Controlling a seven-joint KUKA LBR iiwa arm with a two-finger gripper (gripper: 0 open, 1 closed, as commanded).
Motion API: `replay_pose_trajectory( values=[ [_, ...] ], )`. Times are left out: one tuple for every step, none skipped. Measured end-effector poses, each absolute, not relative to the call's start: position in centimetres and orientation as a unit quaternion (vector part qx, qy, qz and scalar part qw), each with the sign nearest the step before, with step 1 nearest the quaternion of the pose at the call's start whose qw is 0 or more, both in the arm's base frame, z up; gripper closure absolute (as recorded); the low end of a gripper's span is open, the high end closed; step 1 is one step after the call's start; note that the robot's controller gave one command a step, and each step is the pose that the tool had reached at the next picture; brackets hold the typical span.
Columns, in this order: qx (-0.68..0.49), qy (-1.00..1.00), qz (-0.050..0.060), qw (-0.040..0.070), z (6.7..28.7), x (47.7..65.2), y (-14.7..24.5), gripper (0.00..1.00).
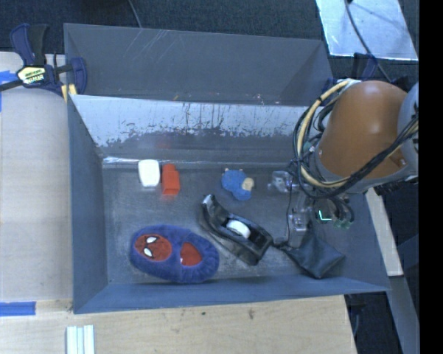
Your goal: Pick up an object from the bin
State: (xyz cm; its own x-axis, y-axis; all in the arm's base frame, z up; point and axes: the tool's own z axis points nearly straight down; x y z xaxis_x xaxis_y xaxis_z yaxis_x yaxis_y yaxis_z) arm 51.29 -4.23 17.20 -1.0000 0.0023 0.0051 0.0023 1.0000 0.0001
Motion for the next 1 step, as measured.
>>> replay_pose_trajectory(
  values=[
    [0.057,-0.998,0.003,-0.003,6.93,49.51,-1.55,0.00]
  ],
)
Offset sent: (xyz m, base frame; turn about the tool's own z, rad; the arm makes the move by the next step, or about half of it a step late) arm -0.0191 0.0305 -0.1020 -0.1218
